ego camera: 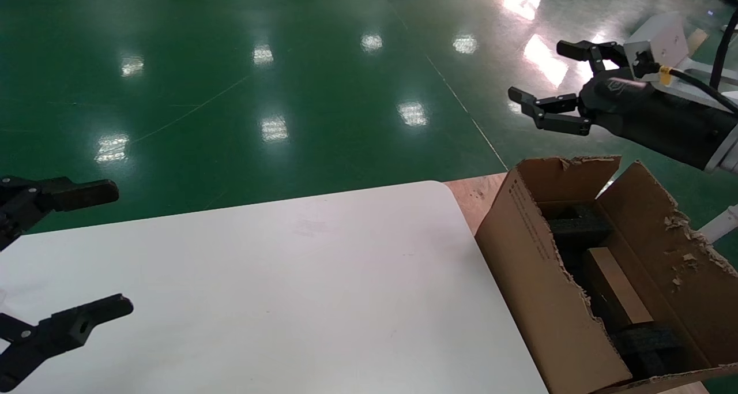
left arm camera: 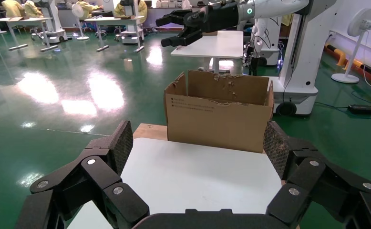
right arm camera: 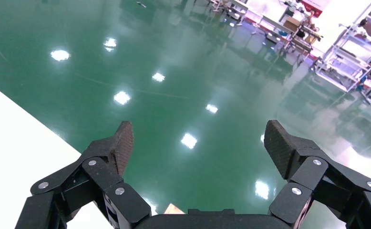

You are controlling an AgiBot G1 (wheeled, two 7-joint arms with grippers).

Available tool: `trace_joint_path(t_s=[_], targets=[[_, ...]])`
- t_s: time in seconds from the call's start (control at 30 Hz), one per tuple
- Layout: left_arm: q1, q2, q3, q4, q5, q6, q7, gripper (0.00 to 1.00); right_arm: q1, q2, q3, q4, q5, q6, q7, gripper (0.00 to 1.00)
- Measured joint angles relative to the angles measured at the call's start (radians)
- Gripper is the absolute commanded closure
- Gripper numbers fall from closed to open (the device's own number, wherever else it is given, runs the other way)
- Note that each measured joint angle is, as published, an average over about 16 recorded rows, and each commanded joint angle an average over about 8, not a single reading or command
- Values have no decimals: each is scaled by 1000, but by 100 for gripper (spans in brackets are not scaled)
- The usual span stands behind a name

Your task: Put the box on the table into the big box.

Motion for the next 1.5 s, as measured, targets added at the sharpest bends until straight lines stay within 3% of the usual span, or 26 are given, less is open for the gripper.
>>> trace_joint_path(t_s=[0.27, 1.3, 1.5], targets=[[0, 0, 0, 0, 0, 0, 0, 0, -87, -24, 135, 10, -75, -56, 77, 0], [0, 0, 0, 0, 0, 0, 0, 0, -625, -229, 1124, 122, -684, -433, 597, 0], [0, 0, 0, 0, 0, 0, 0, 0, -678, -249, 1221, 133, -743, -470, 648, 0]])
